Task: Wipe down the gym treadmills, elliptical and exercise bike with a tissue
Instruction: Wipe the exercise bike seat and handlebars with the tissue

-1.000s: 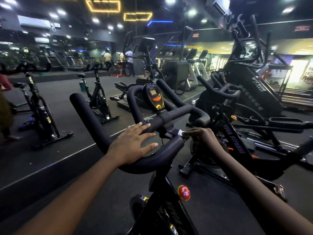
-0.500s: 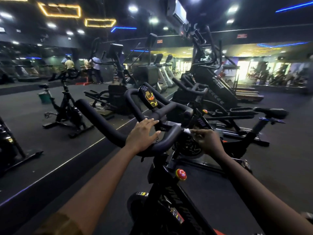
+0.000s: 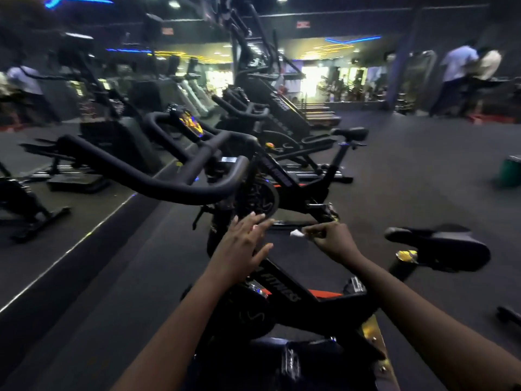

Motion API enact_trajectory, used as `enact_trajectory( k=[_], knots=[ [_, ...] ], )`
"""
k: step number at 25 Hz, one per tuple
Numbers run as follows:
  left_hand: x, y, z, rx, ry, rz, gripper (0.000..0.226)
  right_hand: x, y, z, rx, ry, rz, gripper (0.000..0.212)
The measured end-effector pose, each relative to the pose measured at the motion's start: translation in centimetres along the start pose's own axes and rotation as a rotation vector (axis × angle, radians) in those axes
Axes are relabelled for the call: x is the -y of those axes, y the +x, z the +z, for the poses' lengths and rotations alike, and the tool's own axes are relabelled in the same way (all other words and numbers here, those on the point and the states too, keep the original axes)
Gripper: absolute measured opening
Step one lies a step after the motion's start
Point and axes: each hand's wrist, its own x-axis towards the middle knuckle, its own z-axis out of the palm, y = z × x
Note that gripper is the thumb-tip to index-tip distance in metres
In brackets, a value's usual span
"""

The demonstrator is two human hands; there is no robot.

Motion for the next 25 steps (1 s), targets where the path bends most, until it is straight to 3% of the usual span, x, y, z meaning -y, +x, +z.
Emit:
enact_trajectory(
  k=[6,14,21,25],
  knots=[
    [-5.2,0.1,8.8,0.320,-0.161,0.029,0.054,-6.6,-8.5,-3.2,0.002,-0.054,0.235,0.018],
    [-16.7,3.9,20.7,0.662,-0.254,0.221,0.054,-17.4,-19.0,-9.9,-0.090,-0.153,0.611,0.023],
    [-33.5,8.6,31.6,0.950,-0.234,0.369,0.055,-30.5,-26.3,-18.5,-0.104,-0.147,0.881,0.015],
    [-44.0,12.7,36.5,1.010,-0.203,0.444,0.054,-37.6,-28.8,-25.4,-0.187,-0.081,1.007,0.020]
  ],
)
